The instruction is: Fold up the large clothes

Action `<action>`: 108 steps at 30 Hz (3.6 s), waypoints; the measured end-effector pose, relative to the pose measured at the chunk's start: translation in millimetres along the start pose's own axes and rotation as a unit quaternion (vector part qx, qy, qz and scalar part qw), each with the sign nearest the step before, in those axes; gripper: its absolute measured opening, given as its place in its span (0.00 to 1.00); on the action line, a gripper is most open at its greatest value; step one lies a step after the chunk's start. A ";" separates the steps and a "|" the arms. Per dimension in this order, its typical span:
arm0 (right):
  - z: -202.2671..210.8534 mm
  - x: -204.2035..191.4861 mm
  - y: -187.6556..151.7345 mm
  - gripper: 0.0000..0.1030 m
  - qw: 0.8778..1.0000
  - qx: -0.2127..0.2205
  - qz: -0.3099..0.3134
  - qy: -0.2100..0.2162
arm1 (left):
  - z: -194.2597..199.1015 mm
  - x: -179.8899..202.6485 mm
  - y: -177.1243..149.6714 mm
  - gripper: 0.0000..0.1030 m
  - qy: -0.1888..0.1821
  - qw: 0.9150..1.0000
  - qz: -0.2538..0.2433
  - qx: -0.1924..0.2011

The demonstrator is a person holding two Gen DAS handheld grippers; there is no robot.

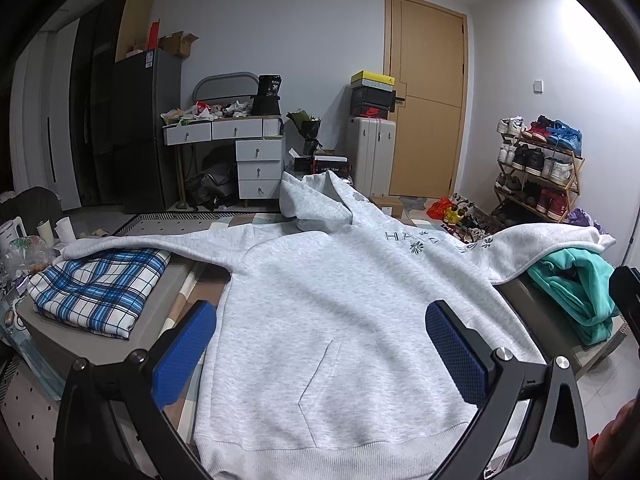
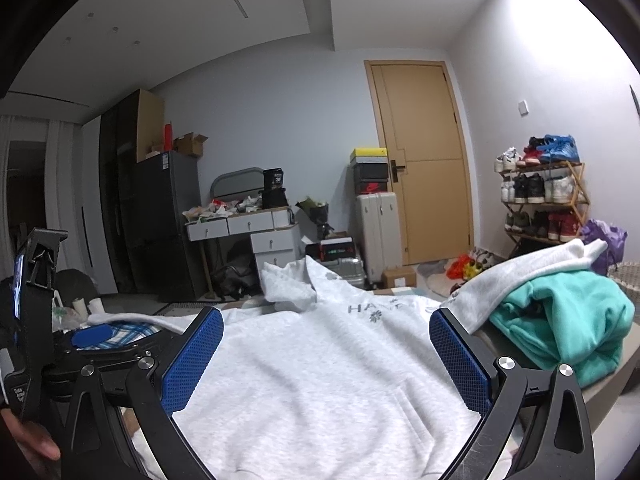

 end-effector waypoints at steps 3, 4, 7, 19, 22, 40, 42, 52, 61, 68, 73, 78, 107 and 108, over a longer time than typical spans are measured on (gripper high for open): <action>-0.2 -1.2 0.1 1.00 1.000 -0.001 0.000 0.003 | 0.4 -0.9 -0.9 0.99 -0.001 1.000 -0.001 -0.001; -0.1 -1.6 0.2 1.00 1.000 0.000 0.000 0.004 | 0.7 -1.0 -1.1 0.99 -0.001 1.000 -0.001 -0.001; 0.0 -1.6 0.5 1.00 1.000 -0.001 0.000 0.003 | 0.0 0.3 -0.8 0.99 -0.001 1.000 -0.002 0.000; 0.7 -2.0 0.1 1.00 1.000 -0.001 0.000 0.004 | 2.0 5.7 -0.2 0.99 -0.005 1.000 -0.009 0.001; 0.6 -1.8 -0.1 1.00 1.000 -0.002 0.000 0.003 | 0.2 6.8 0.1 0.99 -0.006 1.000 -0.011 -0.002; -28.7 41.2 -11.4 1.00 0.999 -0.037 -0.024 -0.016 | -35.7 19.4 -2.2 0.99 -0.002 0.999 -0.023 -0.029; -31.3 61.3 -6.5 1.00 0.999 -0.035 -0.037 -0.018 | -42.6 22.3 -3.8 0.99 -0.007 0.999 -0.027 -0.032; -51.6 262.4 30.5 1.00 0.971 -0.080 -0.156 -0.163 | -83.1 39.3 -22.6 0.99 -0.025 0.995 -0.054 -0.078; -38.5 444.8 34.2 0.89 0.896 -0.106 -0.338 -0.266 | -98.7 42.1 -30.3 0.99 -0.022 0.992 -0.054 -0.111; -57.4 497.4 29.0 0.27 0.874 -0.118 -0.404 -0.245 | -95.8 45.1 -30.5 0.99 -0.016 0.992 -0.067 -0.108; -69.5 482.3 55.4 0.08 0.898 -0.145 -0.333 -0.248 | -100.2 45.2 -27.5 0.99 -0.015 0.992 -0.065 -0.108; -67.7 490.0 89.9 0.07 0.905 -0.118 -0.308 -0.270 | -98.8 43.9 -22.0 0.99 -0.018 0.993 -0.061 -0.101; -281.6 110.5 171.8 0.07 0.988 -0.092 -0.103 0.071 | -70.2 -46.1 -18.1 0.99 0.010 0.998 0.006 -0.065; -297.0 96.4 160.8 0.07 0.984 -0.103 -0.111 0.091 | -69.6 -50.7 -18.8 0.99 0.013 0.998 0.008 -0.064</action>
Point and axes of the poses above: each gripper's, at about its wrist camera, not at the fingertips, and z roughly against the way its jaws point, x to its right, y to its top, the point moved 3 cm from there along -z, roughly the way its jaws point, and after that the axes turned 11 degrees about y, right-handed, at the moved point
